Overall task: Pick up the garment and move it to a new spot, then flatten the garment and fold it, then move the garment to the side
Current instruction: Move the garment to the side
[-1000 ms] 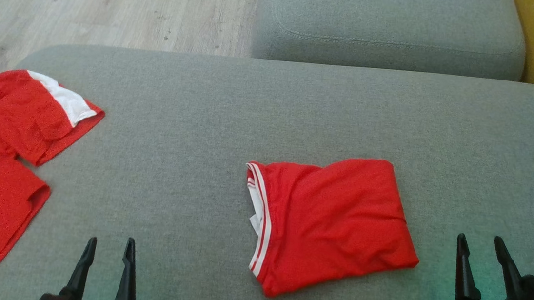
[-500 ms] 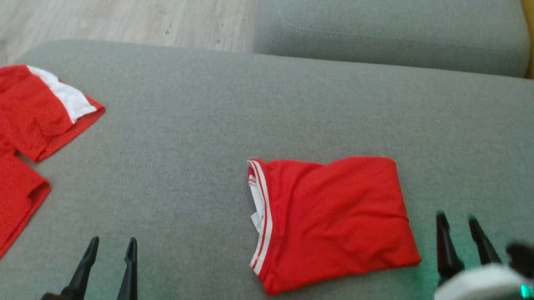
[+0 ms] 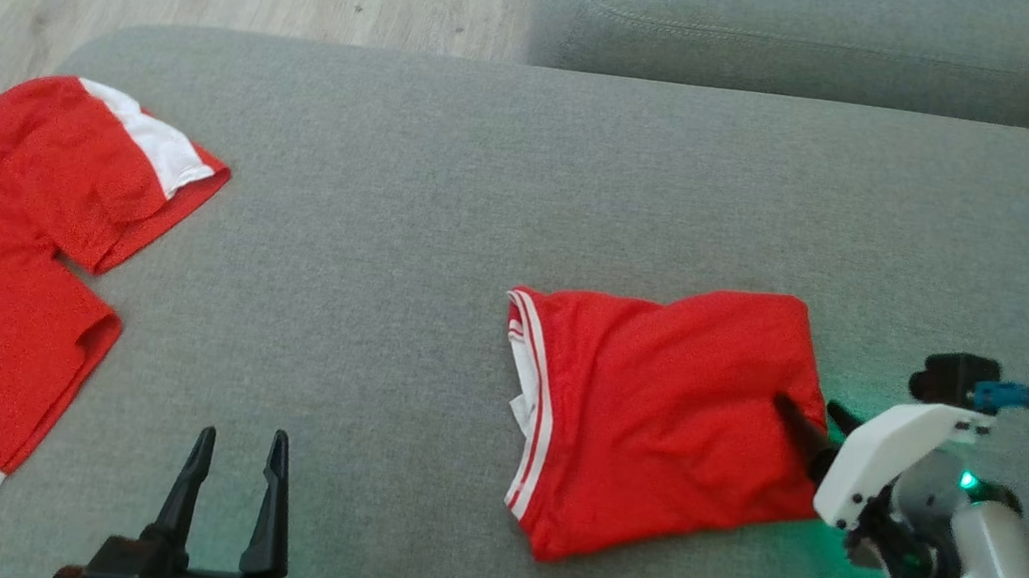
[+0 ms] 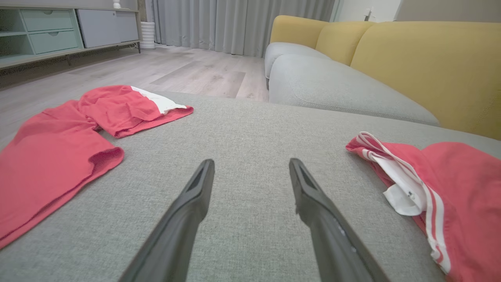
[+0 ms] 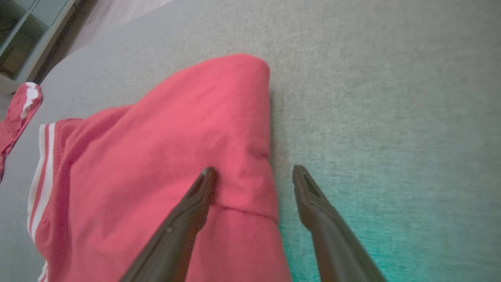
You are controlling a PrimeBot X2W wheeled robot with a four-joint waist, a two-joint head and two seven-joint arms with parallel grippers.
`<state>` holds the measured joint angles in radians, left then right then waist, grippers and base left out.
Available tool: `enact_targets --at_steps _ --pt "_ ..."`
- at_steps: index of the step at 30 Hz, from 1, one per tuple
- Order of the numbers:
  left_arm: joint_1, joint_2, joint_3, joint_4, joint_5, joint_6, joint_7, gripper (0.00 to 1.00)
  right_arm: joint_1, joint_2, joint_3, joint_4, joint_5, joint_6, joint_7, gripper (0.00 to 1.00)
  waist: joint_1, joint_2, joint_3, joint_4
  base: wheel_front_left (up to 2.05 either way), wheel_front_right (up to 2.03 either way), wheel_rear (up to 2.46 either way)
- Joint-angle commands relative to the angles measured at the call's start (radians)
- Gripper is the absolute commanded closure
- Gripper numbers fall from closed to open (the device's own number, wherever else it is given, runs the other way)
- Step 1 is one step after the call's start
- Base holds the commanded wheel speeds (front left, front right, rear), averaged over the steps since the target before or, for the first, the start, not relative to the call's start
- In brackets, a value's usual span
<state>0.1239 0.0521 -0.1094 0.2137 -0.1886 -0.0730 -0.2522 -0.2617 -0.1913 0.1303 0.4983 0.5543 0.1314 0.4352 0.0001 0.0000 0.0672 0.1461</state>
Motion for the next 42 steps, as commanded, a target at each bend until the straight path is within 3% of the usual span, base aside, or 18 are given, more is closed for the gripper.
enact_targets --at_steps 1,9,10,11,12,16,21,26,35,39,42 --pt "-0.041 -0.002 0.024 -0.028 -0.009 0.011 -0.010 0.00 -0.057 0.014 0.017 0.000 -0.001 -0.001 0.019 0.00 -0.0001 0.0000 0.006 0.011 0.00 0.00 0.00" --pt "-0.045 -0.002 0.033 -0.028 -0.012 0.016 -0.010 0.00 -0.092 0.049 0.025 0.092 0.027 -0.001 0.062 0.00 -0.0001 0.0000 0.018 0.016 0.00 0.00 0.00" --pt "-0.046 -0.002 0.034 -0.028 -0.014 0.017 -0.010 0.00 -0.098 0.049 0.020 0.099 0.031 -0.001 0.054 0.36 -0.0001 0.0000 0.020 0.014 0.00 0.00 0.00" --pt "-0.047 -0.002 0.034 -0.029 -0.016 0.017 -0.010 0.00 -0.105 0.050 0.017 0.107 0.033 -0.001 0.047 0.88 -0.0001 0.0000 0.021 0.009 0.00 0.00 0.00" --pt "-0.048 -0.002 0.033 -0.030 -0.018 0.018 -0.010 0.00 -0.113 0.050 0.020 0.112 0.034 -0.001 0.043 1.00 -0.0001 0.0000 0.024 0.004 0.00 0.00 0.00" --pt "-0.053 -0.002 0.030 -0.038 -0.020 0.021 -0.010 0.00 -0.162 0.028 0.029 0.115 0.019 -0.001 -0.004 1.00 -0.0001 0.0000 0.048 -0.039 0.00 0.00 0.00" --pt "-0.096 -0.002 0.031 -0.056 0.002 0.010 -0.010 0.00 -0.286 -0.051 0.007 0.129 -0.063 -0.001 -0.087 1.00 -0.0001 0.0000 0.126 -0.113 0.00 0.00 0.00" --pt "-0.148 -0.002 0.053 -0.068 0.034 -0.001 -0.010 0.00 -0.421 -0.134 -0.062 0.191 -0.168 -0.001 -0.177 1.00 -0.0001 0.0000 0.199 -0.178 0.00 0.00 0.00" --pt "-0.220 0.017 0.065 -0.086 0.094 -0.031 -0.010 0.00 -0.599 -0.300 -0.251 0.345 -0.400 -0.001 -0.288 1.00 -0.0001 0.0000 0.329 -0.228 0.00 0.00 0.00" --pt "-0.220 0.027 0.078 -0.087 0.102 -0.036 -0.010 0.00 -0.631 -0.332 -0.306 0.402 -0.489 -0.001 -0.308 1.00 -0.0001 0.0000 0.345 -0.235 0.00 0.00 0.00" --pt "-0.217 0.029 0.086 -0.085 0.105 -0.038 -0.010 0.00 -0.645 -0.313 -0.351 0.426 -0.546 -0.001 -0.335 1.00 -0.0001 0.0000 0.341 -0.240 0.00 0.00 0.00"
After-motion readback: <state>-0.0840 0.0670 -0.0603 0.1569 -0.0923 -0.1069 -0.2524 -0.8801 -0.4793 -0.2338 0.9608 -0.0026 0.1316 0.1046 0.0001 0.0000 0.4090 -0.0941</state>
